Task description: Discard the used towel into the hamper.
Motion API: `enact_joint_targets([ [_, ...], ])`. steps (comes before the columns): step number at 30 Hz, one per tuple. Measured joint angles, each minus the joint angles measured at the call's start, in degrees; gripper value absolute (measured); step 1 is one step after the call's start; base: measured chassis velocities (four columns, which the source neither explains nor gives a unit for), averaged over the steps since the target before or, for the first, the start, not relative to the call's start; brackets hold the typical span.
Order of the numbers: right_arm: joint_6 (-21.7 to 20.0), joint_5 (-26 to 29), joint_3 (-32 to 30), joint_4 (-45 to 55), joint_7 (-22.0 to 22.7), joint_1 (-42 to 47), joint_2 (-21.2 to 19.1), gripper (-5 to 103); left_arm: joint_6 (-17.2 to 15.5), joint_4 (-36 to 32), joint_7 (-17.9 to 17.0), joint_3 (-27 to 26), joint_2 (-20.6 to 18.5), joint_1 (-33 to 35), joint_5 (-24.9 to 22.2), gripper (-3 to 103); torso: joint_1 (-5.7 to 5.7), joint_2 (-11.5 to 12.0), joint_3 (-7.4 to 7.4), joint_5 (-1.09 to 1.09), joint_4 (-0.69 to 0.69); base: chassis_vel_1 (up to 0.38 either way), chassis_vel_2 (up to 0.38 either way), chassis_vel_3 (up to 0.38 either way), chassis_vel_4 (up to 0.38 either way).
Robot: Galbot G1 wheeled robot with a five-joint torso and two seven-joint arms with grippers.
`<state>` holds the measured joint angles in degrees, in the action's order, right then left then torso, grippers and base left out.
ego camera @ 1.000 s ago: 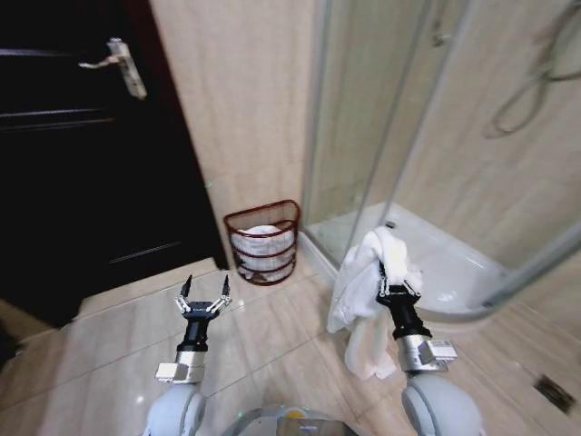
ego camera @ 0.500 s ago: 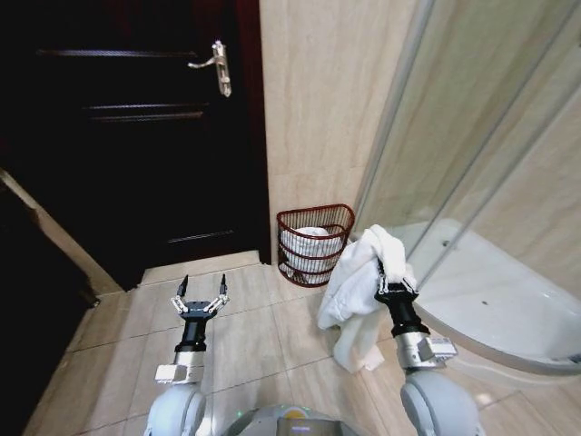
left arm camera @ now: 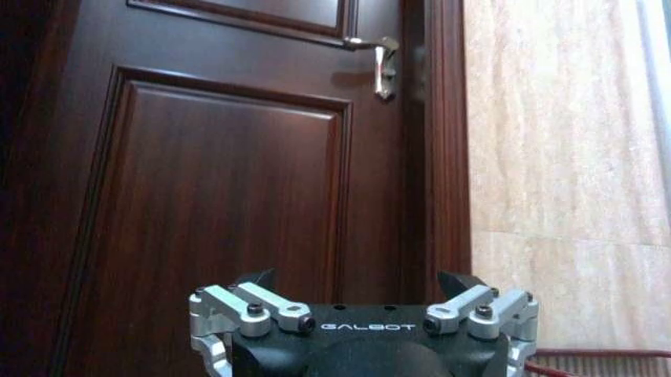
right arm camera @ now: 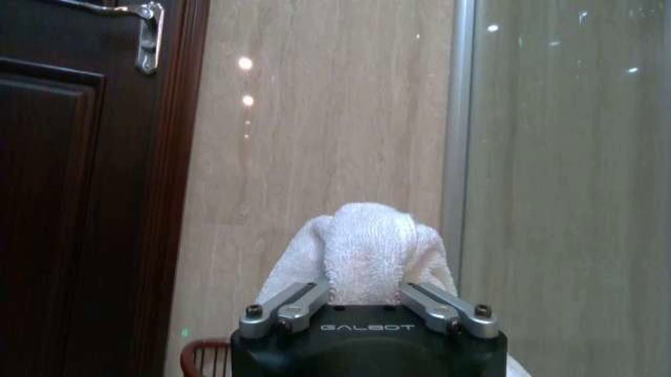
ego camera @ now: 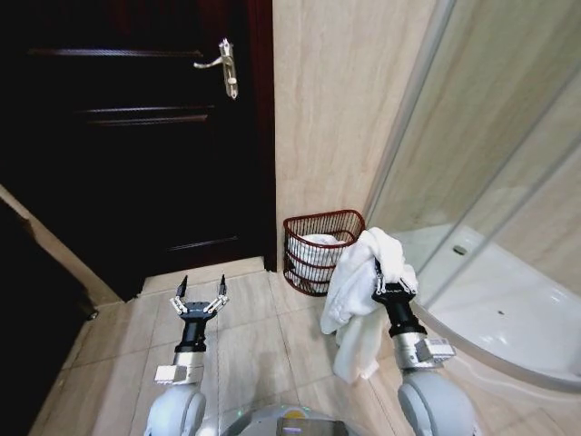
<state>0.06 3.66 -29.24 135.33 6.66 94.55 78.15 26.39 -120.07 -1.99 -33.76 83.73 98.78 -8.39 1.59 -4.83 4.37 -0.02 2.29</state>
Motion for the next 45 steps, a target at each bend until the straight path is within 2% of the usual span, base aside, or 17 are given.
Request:
enact_joint_targets([
  [8,1.7,1.1,-1.1,0.7,0.5,0.6,-0.6,7,0.5,0.6,0.0,0.2,0.9,0.0,0.0,100,-0.02,0.0,-0.02,0.03,-0.01,-0.011,0.0,0.021,-0.016],
  [14,0.4,3.1,-1.1,1.2,1.5,-2.0,-2.5,7,0.6,0.6,-0.2,0.1,1.2,-0.1,0.1,100,-0.02,0.0,-0.03,0.04,0.0,0.01,-0.056,-0.019,0.029],
  [20,-3.5,10.3,-2.0,2.1,2.5,-9.2,-8.1,7,0.2,0.7,-1.5,0.0,2.4,0.1,1.3,100,-0.01,0.0,-0.01,0.02,0.01,0.0,0.0,0.0,0.0],
  [21,-3.5,10.3,-2.0,2.1,2.5,-9.2,-8.1,7,0.2,0.7,-1.5,0.0,2.4,0.1,1.3,100,-0.01,0.0,-0.01,0.02,0.01,0.0,0.0,0.0,0.0],
  [23,-5.4,14.7,-2.7,2.1,3.2,-13.5,-11.1,7,-0.4,0.2,-2.0,0.2,3.2,0.7,2.4,100,-0.01,0.0,-0.01,0.03,0.0,0.0,0.0,0.0,0.0],
  [24,-5.4,14.7,-2.7,2.1,3.2,-13.5,-11.1,7,-0.4,0.2,-2.0,0.2,3.2,0.7,2.4,100,-0.01,0.0,-0.01,0.03,0.0,0.0,0.0,0.0,0.0],
  [27,-8.6,22.0,-4.1,2.1,4.8,-20.4,-15.4,7,-0.7,0.0,-2.8,0.3,4.3,1.2,4.2,100,-0.01,0.0,-0.01,0.05,0.0,0.0,0.0,0.0,0.0],
  [28,-8.6,22.0,-4.1,2.1,4.8,-20.4,-15.4,7,-0.7,0.0,-2.8,0.3,4.3,1.2,4.2,100,-0.01,0.0,-0.01,0.05,0.0,0.0,0.0,0.0,0.0],
  [32,-11.8,30.2,-4.1,2.1,8.3,-31.1,-21.2,7,-0.7,-0.3,-3.1,0.1,6.3,2.3,6.2,100,-0.01,0.0,-0.01,0.03,0.02,0.0,0.0,0.0,0.0],
  [33,-11.8,30.2,-4.1,2.1,8.3,-31.1,-21.2,7,-0.7,-0.3,-3.1,0.1,6.3,2.3,6.2,100,-0.01,0.0,-0.01,0.03,0.02,0.0,0.0,0.0,0.0],
  [36,-13.3,35.2,-3.5,1.9,9.8,-37.2,-25.3,7,-0.2,-0.4,-3.7,-0.6,7.4,3.2,6.8,100,-0.01,0.0,-0.01,0.05,0.01,0.0,0.0,0.0,0.0],
  [37,-13.3,35.2,-3.5,1.9,9.8,-37.2,-25.3,7,-0.2,-0.4,-3.7,-0.6,7.4,3.2,6.8,100,-0.01,0.0,-0.01,0.05,0.01,0.0,0.0,0.0,0.0],
  [40,-14.2,39.8,-2.2,-0.4,10.0,-45.3,-29.4,7,0.2,-0.4,-4.6,-1.0,8.2,4.1,7.6,100,-0.01,0.0,-0.01,0.04,0.02,0.0,0.0,0.0,0.0],
  [41,-14.2,39.8,-2.2,-0.4,10.0,-45.3,-29.4,7,0.2,-0.4,-4.6,-1.0,8.2,4.1,7.6,100,-0.01,0.0,-0.01,0.04,0.02,0.0,0.0,0.0,0.0],
  [43,-14.5,41.9,-3.0,-1.7,9.2,-48.1,-32.4,7,-0.4,-0.5,-4.6,-0.4,8.3,3.4,7.9,100,-0.01,0.0,-0.01,0.01,0.05,0.0,0.0,0.0,0.0],
  [44,-14.8,43.4,-4.6,-1.9,9.0,-48.5,-34.1,7,-1.1,-0.4,-4.3,0.3,7.5,2.6,8.0,100,-0.01,0.0,-0.01,0.0,0.03,0.0,0.0,0.0,0.0],
  [45,-14.8,43.4,-4.6,-1.9,9.0,-48.5,-34.1,7,-1.1,-0.4,-4.3,0.3,7.5,2.6,8.0,100,-0.01,0.0,-0.01,0.0,0.03,0.0,0.0,0.0,0.0],
])
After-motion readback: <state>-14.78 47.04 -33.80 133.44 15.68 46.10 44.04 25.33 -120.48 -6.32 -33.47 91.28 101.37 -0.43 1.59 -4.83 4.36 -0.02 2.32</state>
